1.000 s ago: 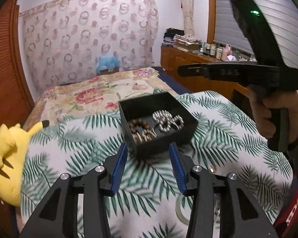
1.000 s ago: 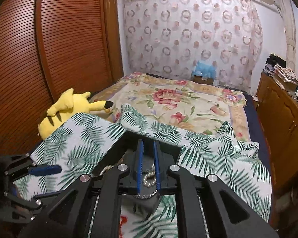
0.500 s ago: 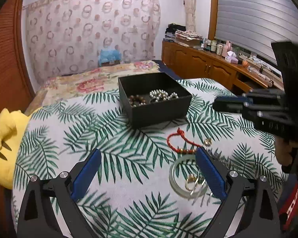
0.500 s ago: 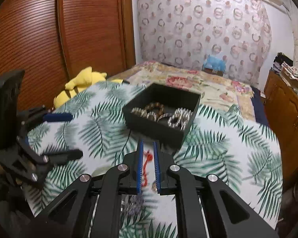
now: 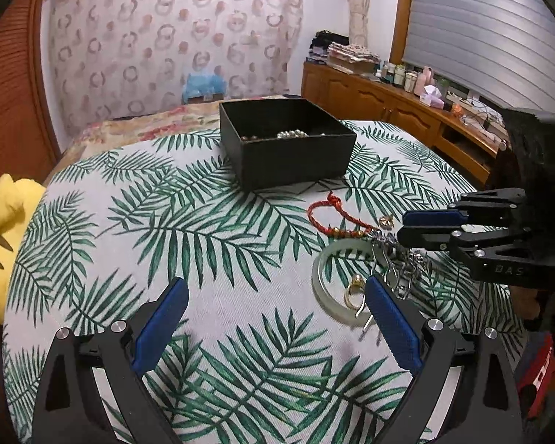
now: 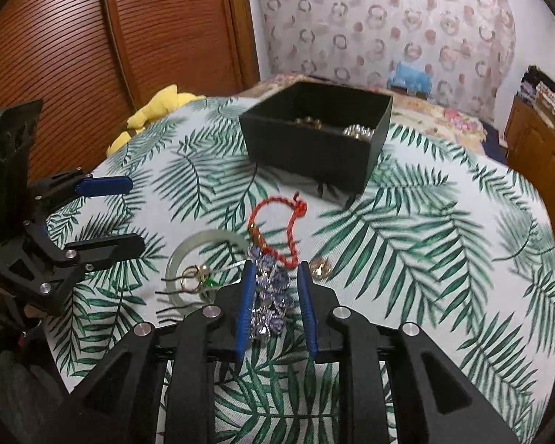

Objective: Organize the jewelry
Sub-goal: 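Grasp the purple crystal brooch with the right tool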

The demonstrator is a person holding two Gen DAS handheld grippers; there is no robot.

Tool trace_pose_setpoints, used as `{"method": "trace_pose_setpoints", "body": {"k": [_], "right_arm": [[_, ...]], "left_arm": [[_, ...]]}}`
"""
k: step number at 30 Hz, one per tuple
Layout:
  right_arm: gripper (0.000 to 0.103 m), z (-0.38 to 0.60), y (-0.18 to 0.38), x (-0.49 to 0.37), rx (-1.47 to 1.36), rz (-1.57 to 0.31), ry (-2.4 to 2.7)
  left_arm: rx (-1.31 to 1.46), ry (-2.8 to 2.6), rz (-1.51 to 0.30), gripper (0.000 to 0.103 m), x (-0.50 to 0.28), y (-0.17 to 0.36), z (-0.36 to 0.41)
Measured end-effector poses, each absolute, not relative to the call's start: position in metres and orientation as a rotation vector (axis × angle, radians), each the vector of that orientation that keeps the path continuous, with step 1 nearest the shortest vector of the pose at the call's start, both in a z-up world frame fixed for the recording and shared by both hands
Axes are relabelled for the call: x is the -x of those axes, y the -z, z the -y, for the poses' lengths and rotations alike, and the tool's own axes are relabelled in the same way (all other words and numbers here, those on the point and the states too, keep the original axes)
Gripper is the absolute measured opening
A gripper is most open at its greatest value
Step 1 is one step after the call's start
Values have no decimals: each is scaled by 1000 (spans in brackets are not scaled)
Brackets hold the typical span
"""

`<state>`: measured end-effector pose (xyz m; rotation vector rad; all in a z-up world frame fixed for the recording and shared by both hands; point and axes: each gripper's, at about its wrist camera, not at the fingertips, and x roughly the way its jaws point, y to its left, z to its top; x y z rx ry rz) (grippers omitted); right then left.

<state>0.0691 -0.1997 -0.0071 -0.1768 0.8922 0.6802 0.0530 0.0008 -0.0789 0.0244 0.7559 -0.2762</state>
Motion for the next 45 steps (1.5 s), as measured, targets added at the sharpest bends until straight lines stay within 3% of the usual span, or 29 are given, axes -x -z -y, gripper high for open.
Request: {"method": "trace_pose_setpoints", "body": {"k": [13, 32, 45], "right_arm": [[25, 193, 17, -72, 208, -950, -677], [25, 249, -9, -65, 124, -849, -594], [25, 261, -1, -91, 268, -842, -463]], "left_arm": [[-25, 301, -760, 92, -48, 80, 4], [-82, 333, -807, 92, -58, 88, 35], [-86, 334, -816, 92, -55, 91, 38]]}}
